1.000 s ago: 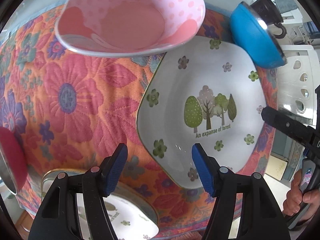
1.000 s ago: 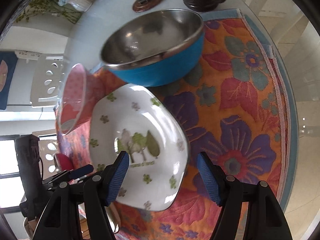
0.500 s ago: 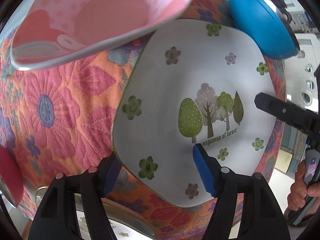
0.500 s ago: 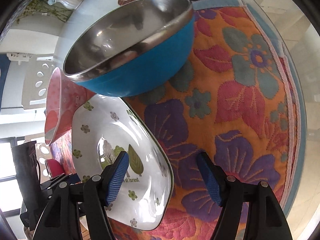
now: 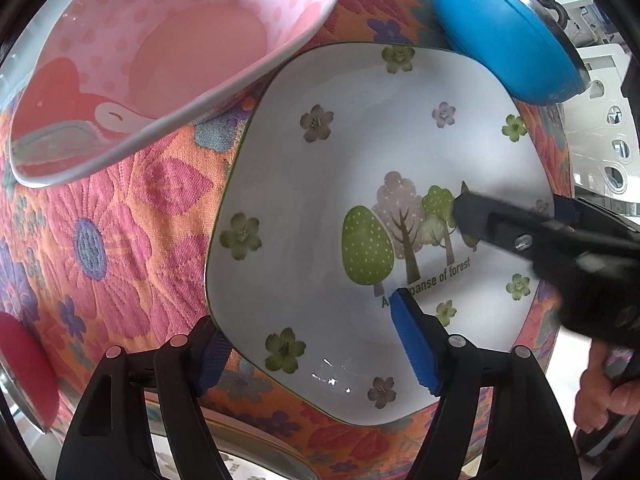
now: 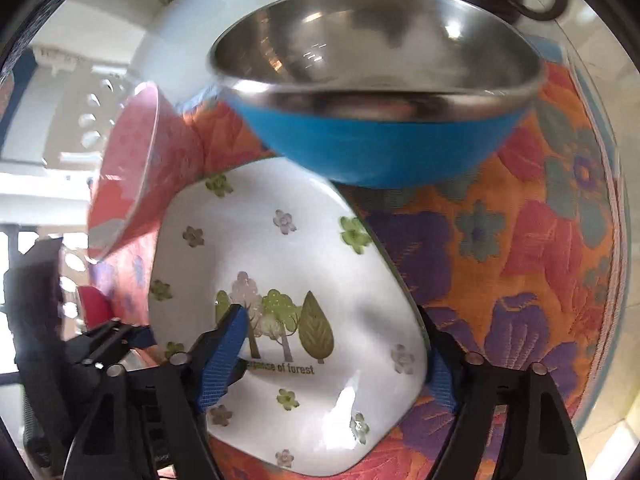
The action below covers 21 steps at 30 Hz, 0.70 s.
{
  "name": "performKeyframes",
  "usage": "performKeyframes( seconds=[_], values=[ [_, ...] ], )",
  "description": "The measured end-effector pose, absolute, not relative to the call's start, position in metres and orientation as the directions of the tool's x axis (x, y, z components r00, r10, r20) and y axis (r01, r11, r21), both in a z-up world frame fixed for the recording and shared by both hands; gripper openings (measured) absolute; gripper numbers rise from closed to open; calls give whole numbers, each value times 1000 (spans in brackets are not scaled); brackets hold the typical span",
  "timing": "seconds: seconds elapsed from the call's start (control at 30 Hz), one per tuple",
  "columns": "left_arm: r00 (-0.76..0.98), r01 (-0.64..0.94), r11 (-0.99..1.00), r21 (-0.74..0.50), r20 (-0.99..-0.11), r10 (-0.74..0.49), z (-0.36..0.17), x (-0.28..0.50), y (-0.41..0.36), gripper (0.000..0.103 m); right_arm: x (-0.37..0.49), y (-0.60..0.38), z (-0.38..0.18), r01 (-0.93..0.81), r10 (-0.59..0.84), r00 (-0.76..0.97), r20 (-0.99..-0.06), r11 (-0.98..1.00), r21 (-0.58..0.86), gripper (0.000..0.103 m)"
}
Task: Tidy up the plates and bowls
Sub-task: 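Pinch the larger hexagonal plate rim with both tools and lift it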
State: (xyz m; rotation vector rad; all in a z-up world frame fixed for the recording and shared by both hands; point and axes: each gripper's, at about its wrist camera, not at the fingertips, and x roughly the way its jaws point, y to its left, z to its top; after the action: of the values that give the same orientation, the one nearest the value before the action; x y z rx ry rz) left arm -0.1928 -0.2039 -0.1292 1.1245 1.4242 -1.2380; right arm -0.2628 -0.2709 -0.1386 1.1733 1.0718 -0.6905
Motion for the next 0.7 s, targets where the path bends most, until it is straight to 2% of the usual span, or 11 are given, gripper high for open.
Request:
performKeyframes(
  seconds=[0.37, 0.7],
  values=[
    [-167, 986, 40, -165, -983, 71, -117, -186, -205, 71, -267, -264, -140, 844, 139, 421, -896, 303, 443, 80],
    [-175, 985, 7, -174, -984, 23, -90, -186, -203, 71, -288, -256, -128, 839, 131, 433, -892, 303, 452, 78]
  ],
)
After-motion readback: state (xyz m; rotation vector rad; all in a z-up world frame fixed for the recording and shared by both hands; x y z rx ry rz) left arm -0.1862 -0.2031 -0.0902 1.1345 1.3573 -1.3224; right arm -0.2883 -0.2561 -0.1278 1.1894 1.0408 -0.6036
